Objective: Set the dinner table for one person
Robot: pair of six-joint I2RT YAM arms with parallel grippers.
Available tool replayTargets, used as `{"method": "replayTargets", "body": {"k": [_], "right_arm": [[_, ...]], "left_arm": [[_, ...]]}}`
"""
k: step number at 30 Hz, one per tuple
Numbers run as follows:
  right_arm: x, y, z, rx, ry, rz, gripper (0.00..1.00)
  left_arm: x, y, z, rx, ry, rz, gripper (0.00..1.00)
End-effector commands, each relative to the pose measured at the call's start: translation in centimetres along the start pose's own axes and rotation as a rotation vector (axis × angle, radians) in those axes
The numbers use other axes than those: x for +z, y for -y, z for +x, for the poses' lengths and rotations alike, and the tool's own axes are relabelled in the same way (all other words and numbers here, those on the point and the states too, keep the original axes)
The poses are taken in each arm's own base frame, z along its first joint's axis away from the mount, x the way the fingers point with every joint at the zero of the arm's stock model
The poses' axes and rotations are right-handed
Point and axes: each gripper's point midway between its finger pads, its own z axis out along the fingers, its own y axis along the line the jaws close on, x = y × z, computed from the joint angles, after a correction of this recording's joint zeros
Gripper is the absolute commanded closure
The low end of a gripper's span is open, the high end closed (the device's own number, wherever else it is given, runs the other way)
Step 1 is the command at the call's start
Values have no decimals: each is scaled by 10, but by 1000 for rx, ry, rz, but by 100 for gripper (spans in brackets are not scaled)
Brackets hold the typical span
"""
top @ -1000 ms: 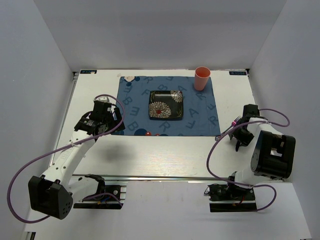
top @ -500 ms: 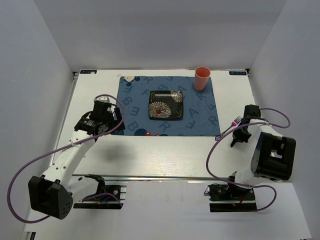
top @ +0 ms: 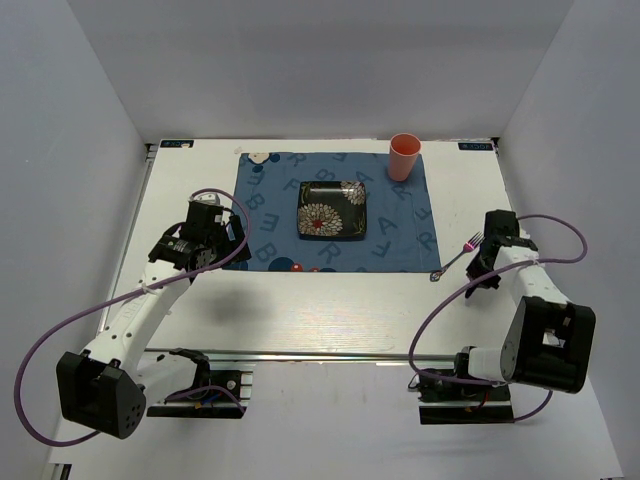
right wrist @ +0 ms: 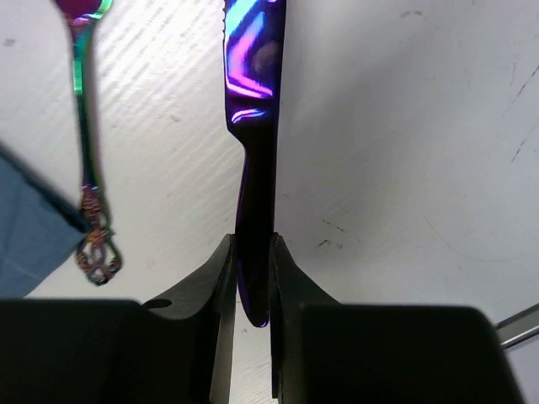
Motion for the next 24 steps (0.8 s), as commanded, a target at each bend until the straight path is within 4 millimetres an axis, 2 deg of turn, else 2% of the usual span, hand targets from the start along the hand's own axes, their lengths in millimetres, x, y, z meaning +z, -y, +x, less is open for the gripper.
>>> {"method": "replayTargets", "body": {"k": [1, 3, 4, 5, 6, 9, 10, 13, 14, 15, 17, 18, 24], "right_arm": [[-22, -13, -27, -30, 92, -20, 100], [-27, -30, -32, -82, 93, -46, 100], [-30, -46, -30, -136, 83, -107, 100], [-35, -55, -37, -148, 99, -131, 100], [-37, -75, -30, -222, 90, -171, 100], [-44, -108, -35, -288, 107, -258, 100], [-47, -122, -29, -341, 102, -286, 100], [-46, -152, -26, -409, 89, -320, 100], [-39, -160, -21, -446, 71, -317, 100], [-41, -168, -28, -452, 91, -311, 100], [-34, -178, -25, -498, 76, -294, 100], [-35, -184, -31, -508, 92, -297, 100], [-22, -199, -29, -604, 68, -355, 100]], "left_arm": [[-4, 2, -4, 0, 27, 25, 2], [-5, 2, -5, 1, 29, 26, 2], [-5, 2, -5, 3, 29, 26, 2], [-5, 2, -5, 1, 30, 25, 2], [-5, 2, -6, 2, 34, 27, 2], [-6, 4, -6, 3, 35, 37, 2], [-8, 6, -6, 6, 38, 52, 2], [-9, 11, -7, 13, 47, 84, 2], [-10, 11, -7, 12, 50, 87, 2], [-9, 11, -7, 13, 48, 85, 2], [-8, 11, -6, 14, 41, 85, 2], [-7, 12, -6, 17, 39, 87, 2], [-11, 18, -8, 25, 53, 131, 2]]}}
